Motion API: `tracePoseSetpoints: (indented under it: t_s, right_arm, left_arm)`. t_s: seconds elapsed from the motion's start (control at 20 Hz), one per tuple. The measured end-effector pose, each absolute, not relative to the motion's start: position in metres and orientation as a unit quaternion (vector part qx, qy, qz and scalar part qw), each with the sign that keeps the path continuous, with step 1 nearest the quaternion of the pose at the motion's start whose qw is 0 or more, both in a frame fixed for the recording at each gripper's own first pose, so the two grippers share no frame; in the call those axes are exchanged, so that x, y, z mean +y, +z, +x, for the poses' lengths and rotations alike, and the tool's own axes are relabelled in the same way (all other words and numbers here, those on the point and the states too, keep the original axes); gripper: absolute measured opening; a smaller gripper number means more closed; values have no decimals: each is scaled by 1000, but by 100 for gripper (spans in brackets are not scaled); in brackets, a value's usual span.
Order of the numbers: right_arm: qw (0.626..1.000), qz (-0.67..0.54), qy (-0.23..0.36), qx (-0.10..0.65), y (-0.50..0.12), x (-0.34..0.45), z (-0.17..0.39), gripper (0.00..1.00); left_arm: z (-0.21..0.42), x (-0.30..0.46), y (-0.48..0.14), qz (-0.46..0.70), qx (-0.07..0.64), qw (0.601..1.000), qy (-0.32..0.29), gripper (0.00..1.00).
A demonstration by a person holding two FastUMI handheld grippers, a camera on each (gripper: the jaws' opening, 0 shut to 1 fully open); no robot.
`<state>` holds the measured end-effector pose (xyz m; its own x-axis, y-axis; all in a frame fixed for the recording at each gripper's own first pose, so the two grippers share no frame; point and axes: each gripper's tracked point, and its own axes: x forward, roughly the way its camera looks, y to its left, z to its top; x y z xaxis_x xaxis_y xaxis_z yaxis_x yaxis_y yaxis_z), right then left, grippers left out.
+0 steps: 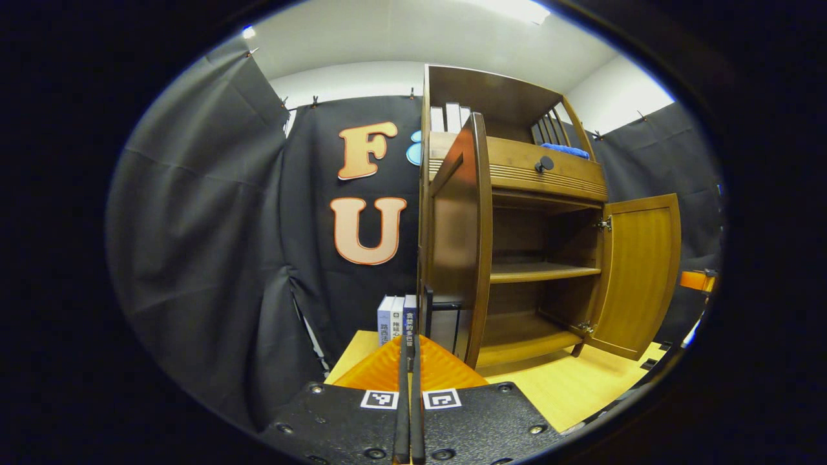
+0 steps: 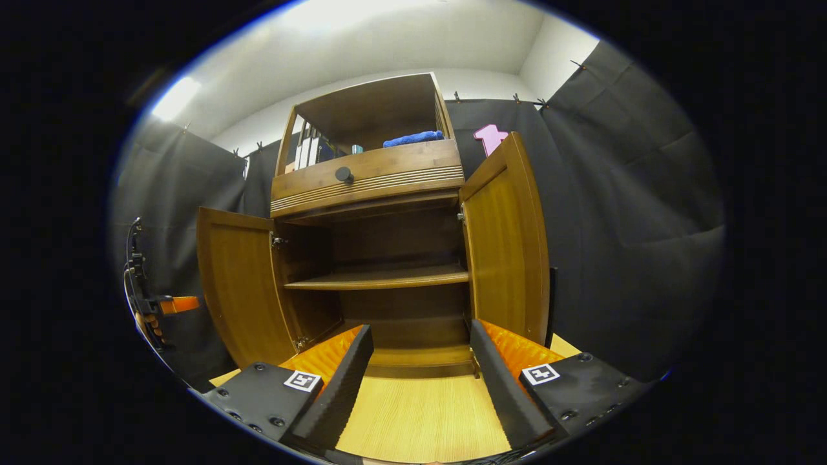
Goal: Open the right door of the double-door shoe cabinet with the right hand, and open the left door with the left hand.
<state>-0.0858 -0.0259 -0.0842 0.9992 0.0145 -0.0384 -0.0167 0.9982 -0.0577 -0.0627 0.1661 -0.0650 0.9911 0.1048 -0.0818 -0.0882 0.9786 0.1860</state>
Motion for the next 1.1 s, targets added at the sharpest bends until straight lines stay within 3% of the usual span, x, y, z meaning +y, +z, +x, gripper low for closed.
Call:
tracePoseSetpoints:
  t_s: [0.4,0.5,0.55,0.6,0.95,1.0,1.05,1.1]
  right_arm:
    - [999,-32,5,14,-78,-36,-87,98]
    - [999,-31,3,11,-75,-42,-89,98]
    - [999,-31,1,10,-75,-45,-89,98]
    - [1000,-29,1,11,-75,-48,-89,98]
    - [999,-31,-3,13,-72,-65,-92,98]
    - [999,-33,-4,13,-71,-69,-93,98]
    - [999,-35,-6,12,-70,-72,-95,98]
    - [999,-35,-8,11,-68,-76,-96,100]
  left_arm:
    - [-82,118,-46,43,36,998,23,0]
    - [-82,107,-41,46,32,998,19,5]
    - [-82,102,-42,44,33,998,18,15]
    - [-83,96,-42,42,35,998,16,17]
    - [-71,56,-37,28,32,999,-8,22]
    - [-72,53,-35,29,28,999,-7,24]
    - [-70,50,-32,29,24,999,-7,43]
    - [-70,45,-29,31,20,999,-8,46]
